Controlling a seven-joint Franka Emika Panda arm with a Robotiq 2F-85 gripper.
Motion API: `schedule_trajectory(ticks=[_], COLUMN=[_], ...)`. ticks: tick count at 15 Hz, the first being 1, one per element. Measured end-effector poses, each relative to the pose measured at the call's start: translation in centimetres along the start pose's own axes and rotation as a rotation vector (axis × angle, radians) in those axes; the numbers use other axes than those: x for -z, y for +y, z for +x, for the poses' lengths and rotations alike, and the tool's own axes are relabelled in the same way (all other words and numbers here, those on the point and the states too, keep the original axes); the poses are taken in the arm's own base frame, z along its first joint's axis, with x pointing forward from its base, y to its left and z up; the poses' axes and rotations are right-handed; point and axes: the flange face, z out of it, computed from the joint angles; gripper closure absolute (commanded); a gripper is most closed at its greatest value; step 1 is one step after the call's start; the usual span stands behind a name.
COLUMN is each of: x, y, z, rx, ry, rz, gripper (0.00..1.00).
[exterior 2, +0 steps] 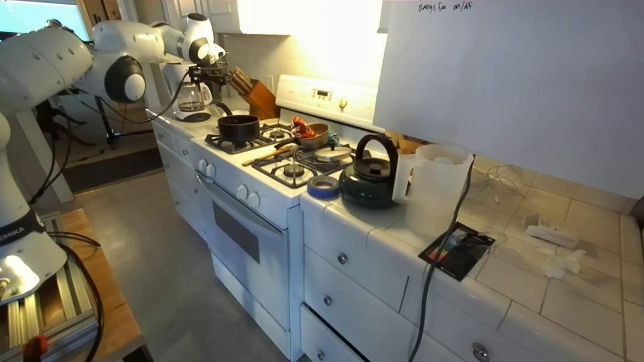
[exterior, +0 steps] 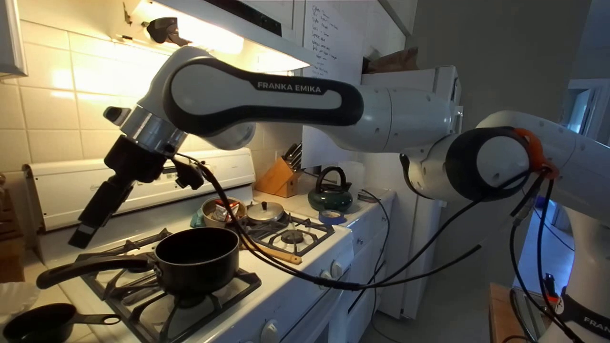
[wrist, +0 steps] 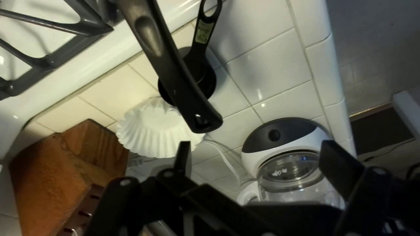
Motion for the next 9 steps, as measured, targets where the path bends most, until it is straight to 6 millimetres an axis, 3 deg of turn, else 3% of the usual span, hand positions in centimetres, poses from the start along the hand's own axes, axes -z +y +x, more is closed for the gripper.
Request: schedule_trajectory(ticks=[9], x=[1.6], y=[-5.6], z=[1.5], rx=[0.197], ry=[-0.126], rz=[0.118], gripper=[0.00])
